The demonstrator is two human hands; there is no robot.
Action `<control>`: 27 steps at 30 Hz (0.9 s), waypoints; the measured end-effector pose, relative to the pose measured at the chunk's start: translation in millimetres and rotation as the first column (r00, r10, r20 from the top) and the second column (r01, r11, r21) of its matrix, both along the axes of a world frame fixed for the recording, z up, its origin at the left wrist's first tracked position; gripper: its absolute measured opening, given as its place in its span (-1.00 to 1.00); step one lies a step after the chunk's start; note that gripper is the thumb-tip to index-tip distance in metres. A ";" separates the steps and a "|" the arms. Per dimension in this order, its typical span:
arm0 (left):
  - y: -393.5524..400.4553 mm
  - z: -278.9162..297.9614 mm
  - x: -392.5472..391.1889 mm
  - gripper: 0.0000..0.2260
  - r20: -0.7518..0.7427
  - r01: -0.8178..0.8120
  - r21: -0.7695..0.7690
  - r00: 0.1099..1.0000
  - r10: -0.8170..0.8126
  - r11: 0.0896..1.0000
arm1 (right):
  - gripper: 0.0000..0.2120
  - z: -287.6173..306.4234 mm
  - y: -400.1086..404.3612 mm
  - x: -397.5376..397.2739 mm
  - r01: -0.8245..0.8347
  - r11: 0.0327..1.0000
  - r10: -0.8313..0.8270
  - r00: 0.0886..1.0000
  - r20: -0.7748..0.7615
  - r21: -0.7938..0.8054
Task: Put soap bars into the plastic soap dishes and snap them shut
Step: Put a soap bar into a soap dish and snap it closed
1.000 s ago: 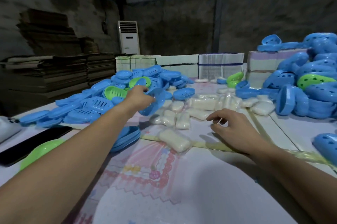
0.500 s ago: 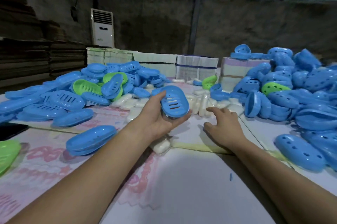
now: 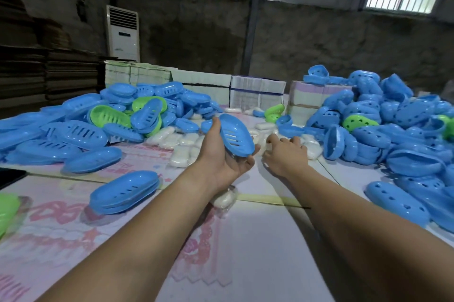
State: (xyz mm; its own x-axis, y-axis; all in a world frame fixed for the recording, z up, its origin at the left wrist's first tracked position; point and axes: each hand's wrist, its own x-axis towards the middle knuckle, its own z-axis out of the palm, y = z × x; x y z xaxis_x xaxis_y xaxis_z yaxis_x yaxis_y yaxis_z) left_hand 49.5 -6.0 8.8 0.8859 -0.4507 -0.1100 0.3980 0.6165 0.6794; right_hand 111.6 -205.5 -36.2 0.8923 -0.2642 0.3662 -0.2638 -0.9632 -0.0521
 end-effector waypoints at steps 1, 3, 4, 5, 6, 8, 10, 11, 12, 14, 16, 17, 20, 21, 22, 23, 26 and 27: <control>-0.4 0.7 -1.0 -0.43 0.010 -0.001 0.005 1.000 0.001 1.000 | -0.62 0.9 -1.2 0.4 0.022 1.000 -0.022 1.000 -0.009 0.010; -0.6 2.2 -2.7 -0.44 0.031 -0.005 0.013 1.000 0.004 1.000 | -0.64 -0.9 -3.2 -1.2 0.077 0.997 -0.077 0.997 -0.025 -0.003; -0.8 3.1 -3.1 -0.44 0.039 -0.009 0.017 0.999 0.008 1.000 | -0.65 -3.3 -5.2 -2.9 0.101 0.995 -0.101 0.995 -0.018 -0.017; -1.0 3.8 -3.6 -0.44 0.046 -0.017 0.024 0.999 0.015 1.000 | -0.68 -6.0 -8.2 -5.3 0.116 0.993 -0.116 0.993 0.006 -0.015; -0.9 4.3 -3.8 -0.43 0.054 -0.027 0.027 0.998 0.025 0.999 | -0.72 -8.0 -11.4 -7.4 0.117 0.993 -0.118 0.992 0.038 0.015; 0.1 4.7 -3.0 -0.43 0.065 -0.046 0.029 0.997 0.044 0.999 | -0.76 -6.5 -16.4 -11.7 0.089 0.984 -0.105 0.990 0.094 0.156; -0.4 4.3 -3.6 -0.44 0.073 -0.045 0.037 0.996 0.042 0.998 | -0.79 -1.3 -19.6 -15.9 0.051 0.951 -0.094 0.987 0.129 0.305; -1.6 3.8 -4.7 -0.45 0.079 -0.038 0.045 0.996 0.034 0.998 | -0.78 1.4 -20.4 -19.1 0.037 0.933 -0.094 0.985 0.142 0.358; -3.2 3.2 -5.8 -0.46 0.082 -0.033 0.053 0.996 0.029 0.998 | -0.77 3.4 -21.1 -22.4 0.029 0.919 -0.098 0.983 0.158 0.392; -5.8 2.4 -7.5 -0.49 0.075 -0.037 0.072 0.997 0.031 0.997 | -0.79 5.0 -23.6 -29.0 0.025 0.910 -0.114 0.975 0.192 0.414; -7.2 1.2 -7.8 -0.52 0.057 -0.047 0.079 0.997 0.043 0.996 | -0.83 5.5 -26.3 -35.8 0.034 0.901 -0.131 0.972 0.196 0.432; -7.6 0.5 -8.1 -0.52 0.046 -0.048 0.078 0.998 0.044 0.996 | -0.86 5.8 -27.6 -39.6 0.035 0.885 -0.140 0.971 0.192 0.465; -9.3 -2.3 -8.9 -0.54 0.051 -0.030 0.089 0.998 0.025 0.996 | -0.83 9.2 -29.9 -51.0 -0.012 0.837 -0.140 0.961 0.237 0.546; -10.4 -3.8 -8.8 -0.54 0.066 -0.028 0.105 0.998 0.021 0.994 | -0.81 11.9 -29.9 -55.2 -0.056 0.828 -0.123 0.953 0.277 0.558; -11.7 -5.5 -8.6 -0.54 0.084 -0.032 0.125 0.996 0.022 0.992 | -0.81 15.5 -29.6 -59.2 -0.118 0.813 -0.102 0.935 0.339 0.570; -12.8 -7.4 -8.1 -0.54 0.101 -0.039 0.139 0.995 0.025 0.989 | -0.79 20.0 -27.9 -63.8 -0.199 0.782 -0.084 0.906 0.415 0.591; -16.2 -10.8 -6.0 -0.54 0.130 -0.041 0.146 0.991 0.022 0.988 | -0.72 37.2 -10.4 -78.4 -0.455 0.568 -0.065 0.805 0.589 0.686; -17.2 -11.4 -5.4 -0.53 0.133 -0.044 0.138 0.991 0.026 0.990 | -0.71 42.5 -1.1 -82.5 -0.518 0.493 -0.056 0.782 0.620 0.698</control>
